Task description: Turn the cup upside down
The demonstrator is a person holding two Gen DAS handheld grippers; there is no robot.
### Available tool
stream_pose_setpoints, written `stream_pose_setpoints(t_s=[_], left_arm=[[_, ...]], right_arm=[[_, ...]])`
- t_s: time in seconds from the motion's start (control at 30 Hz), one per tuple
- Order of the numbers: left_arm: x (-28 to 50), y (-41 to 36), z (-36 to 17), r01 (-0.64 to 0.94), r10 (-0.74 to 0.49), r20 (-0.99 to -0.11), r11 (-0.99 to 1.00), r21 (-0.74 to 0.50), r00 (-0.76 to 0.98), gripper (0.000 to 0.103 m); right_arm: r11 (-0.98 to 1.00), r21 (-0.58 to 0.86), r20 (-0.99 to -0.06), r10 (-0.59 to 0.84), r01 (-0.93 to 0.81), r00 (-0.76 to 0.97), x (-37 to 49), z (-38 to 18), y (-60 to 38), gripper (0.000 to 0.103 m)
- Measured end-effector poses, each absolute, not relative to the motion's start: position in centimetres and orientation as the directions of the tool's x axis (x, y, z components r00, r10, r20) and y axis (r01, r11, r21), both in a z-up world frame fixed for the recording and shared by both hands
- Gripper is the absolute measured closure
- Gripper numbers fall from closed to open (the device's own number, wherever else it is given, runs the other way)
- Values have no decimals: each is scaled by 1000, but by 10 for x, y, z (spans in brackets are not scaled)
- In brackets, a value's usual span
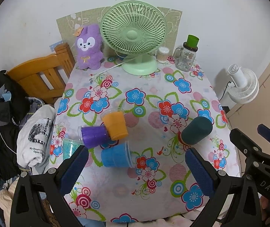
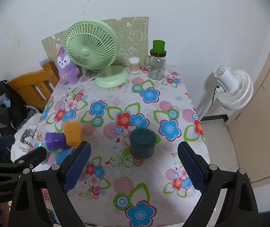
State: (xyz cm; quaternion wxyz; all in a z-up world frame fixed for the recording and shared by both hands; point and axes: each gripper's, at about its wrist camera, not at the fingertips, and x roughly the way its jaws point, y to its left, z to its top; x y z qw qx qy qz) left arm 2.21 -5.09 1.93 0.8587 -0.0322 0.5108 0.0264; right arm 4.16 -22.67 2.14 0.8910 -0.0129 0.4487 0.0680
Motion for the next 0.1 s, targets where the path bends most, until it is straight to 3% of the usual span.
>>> stream_pose_setpoints(t_s=[0.1], left_arm=[[23,-49,17,-82,11,-882,996,-31,471,0]], right_arm=[[990,39,-805,111,-134,583,45,20,-226,8]])
